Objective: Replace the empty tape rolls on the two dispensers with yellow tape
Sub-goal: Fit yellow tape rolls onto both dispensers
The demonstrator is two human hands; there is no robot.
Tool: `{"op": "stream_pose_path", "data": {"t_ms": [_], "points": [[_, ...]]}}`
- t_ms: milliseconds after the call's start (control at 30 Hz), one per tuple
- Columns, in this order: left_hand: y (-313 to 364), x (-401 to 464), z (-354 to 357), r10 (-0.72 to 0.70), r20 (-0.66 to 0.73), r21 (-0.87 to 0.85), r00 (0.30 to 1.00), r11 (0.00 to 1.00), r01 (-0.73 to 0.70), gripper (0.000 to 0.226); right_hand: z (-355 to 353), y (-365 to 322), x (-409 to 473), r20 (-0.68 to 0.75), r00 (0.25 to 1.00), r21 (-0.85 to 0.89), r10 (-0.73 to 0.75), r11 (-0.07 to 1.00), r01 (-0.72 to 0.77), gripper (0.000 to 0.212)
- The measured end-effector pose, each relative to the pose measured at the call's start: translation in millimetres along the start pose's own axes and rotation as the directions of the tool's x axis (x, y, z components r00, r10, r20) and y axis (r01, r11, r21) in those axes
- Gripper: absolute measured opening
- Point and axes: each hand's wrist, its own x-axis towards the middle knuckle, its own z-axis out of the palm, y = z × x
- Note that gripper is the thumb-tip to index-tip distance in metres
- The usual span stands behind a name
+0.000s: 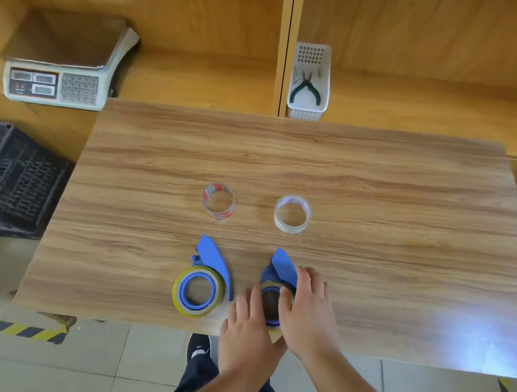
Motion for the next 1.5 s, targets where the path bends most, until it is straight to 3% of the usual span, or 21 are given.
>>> {"op": "stream_pose_path", "data": {"t_ms": [133, 233, 333, 533, 700, 867, 967, 1233, 1367, 1500], "points": [[-40, -7, -25, 0.129, -0.021, 0.064, 0.991, 0.990, -0.128, 0.076, 14, -32, 6, 0.029, 0.998, 0.017, -0.049, 0.999, 0.049, 0.054], [-78, 0, -47, 0.059, -0.109, 0.085, 0.992, 0.995, -0.050, 0.073, 26, -57, 8, 0.090, 0.994, 0.018, -0.058, 0.998, 0.057, 0.060], [-110, 17, -69, -0.039, -0.145, -0.003, 0.989, 0.999, 0.039, 0.073, 35, -77, 9, 0.165, 0.985, 0.050, -0.056, 0.998, 0.048, 0.064], [-139, 53, -91, -0.235, 0.041, -0.176, 0.971, 0.955, 0.239, 0.079, 62, -100, 14, 0.293, 0.956, 0.034, 0.021, 0.999, -0.032, 0.076], [-152, 77, -89, -0.244, 0.200, -0.193, 0.949, 0.940, 0.282, 0.069, 78, -112, 21, 0.340, 0.930, 0.009, 0.142, 0.988, -0.154, 0.076], [-146, 89, -88, -0.209, 0.263, -0.157, 0.942, 0.954, 0.255, 0.052, 85, -111, 30, 0.367, 0.892, 0.051, 0.265, 0.951, -0.303, 0.071], [-144, 95, -89, -0.195, 0.287, -0.145, 0.938, 0.959, 0.244, 0.036, 88, -112, 31, 0.370, 0.885, 0.038, 0.283, 0.947, -0.319, 0.070], [-144, 96, -106, -0.166, 0.301, -0.129, 0.939, 0.969, 0.212, 0.027, 97, -125, 26, 0.398, 0.867, 0.068, 0.300, 0.933, -0.354, 0.069], [-146, 90, -127, -0.111, 0.277, -0.162, 0.954, 0.974, 0.160, 0.022, 85, -135, 26, 0.394, 0.858, 0.193, 0.330, 0.883, -0.428, 0.045], [-142, 80, -155, -0.078, 0.229, -0.221, 0.970, 0.967, 0.130, 0.033, 64, -147, 22, 0.427, 0.854, 0.334, 0.298, 0.825, -0.455, 0.044]]}}
